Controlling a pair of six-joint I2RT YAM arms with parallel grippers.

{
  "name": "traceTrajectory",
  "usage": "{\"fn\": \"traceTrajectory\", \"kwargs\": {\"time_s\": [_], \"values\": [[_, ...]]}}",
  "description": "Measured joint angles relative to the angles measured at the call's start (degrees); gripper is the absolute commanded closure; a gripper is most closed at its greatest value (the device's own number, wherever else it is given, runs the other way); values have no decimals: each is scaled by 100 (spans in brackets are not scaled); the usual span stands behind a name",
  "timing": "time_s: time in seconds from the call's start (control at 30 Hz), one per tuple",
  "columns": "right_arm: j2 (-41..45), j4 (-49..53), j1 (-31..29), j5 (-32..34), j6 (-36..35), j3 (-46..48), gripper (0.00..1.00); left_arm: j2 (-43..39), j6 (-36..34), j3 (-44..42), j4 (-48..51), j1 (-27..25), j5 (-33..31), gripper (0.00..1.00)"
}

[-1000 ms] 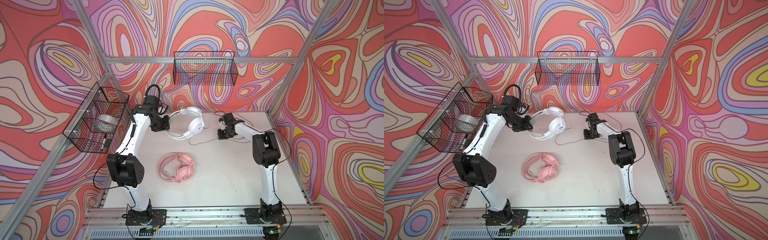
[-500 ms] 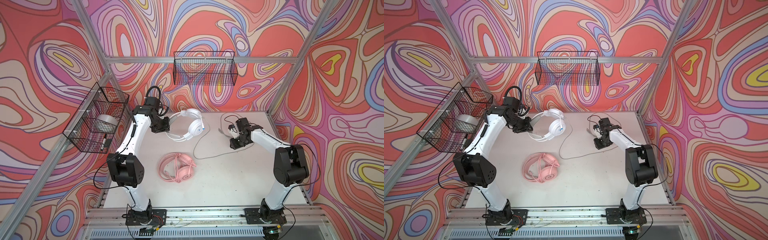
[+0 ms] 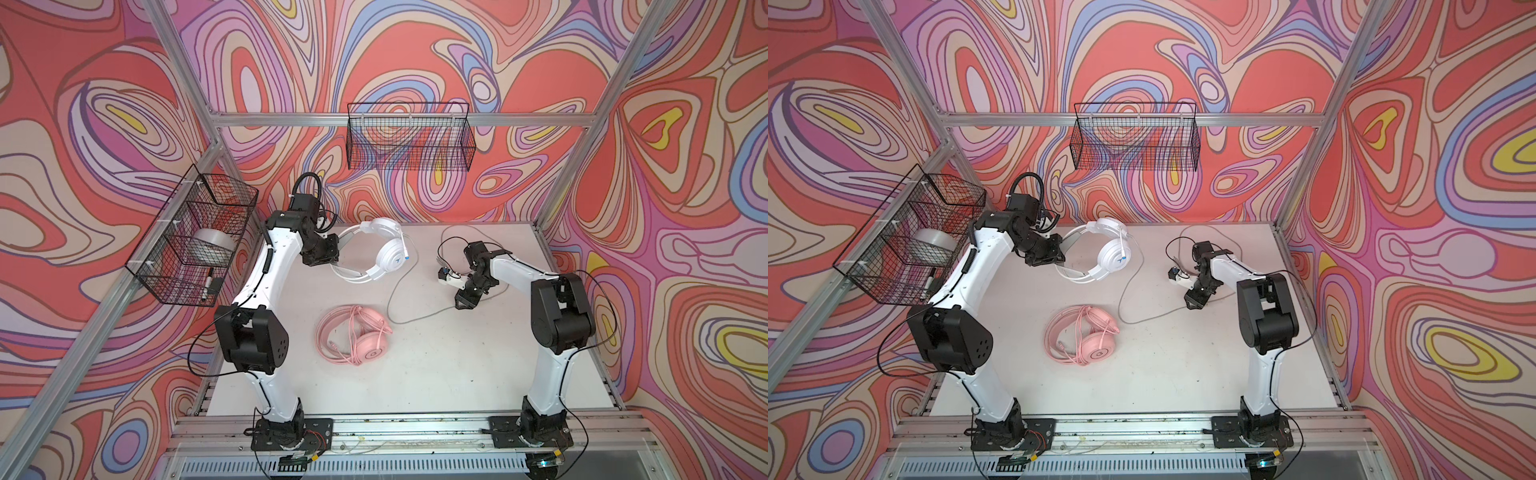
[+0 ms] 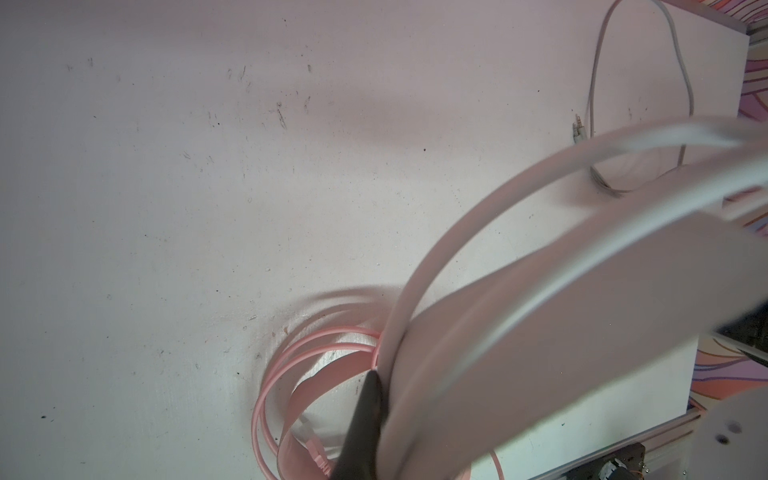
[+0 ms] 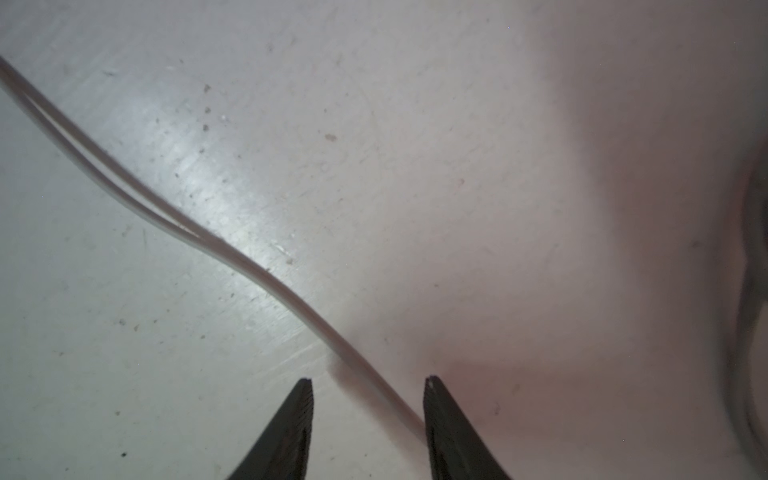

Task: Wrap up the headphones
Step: 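Close the right gripper on the grey cable beside the white headset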

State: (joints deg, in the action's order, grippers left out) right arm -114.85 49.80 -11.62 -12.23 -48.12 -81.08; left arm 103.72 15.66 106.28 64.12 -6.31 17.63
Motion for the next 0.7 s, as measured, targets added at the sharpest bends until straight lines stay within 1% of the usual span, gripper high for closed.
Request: {"fn": "traceTrajectory", "kwargs": {"time_s": [0.23,0.5,0.63,0.67,0.7], "values": [[-221,337,-9,4,-566,-273,58,31,0,0,0,0,-15,100],[-271,538,-48,269,-785,-323,59,33,0,0,2,0,-39,100],[-315,592,-70,470,-833,-374,68,46,0,0,4,0,-57,100],[-334,592,-76,518,-831,-391,71,55,2,0,2,0,-57,100],[-343,573,-85,570,-837,-396,77,63,0,0,2,0,-59,100]]}}
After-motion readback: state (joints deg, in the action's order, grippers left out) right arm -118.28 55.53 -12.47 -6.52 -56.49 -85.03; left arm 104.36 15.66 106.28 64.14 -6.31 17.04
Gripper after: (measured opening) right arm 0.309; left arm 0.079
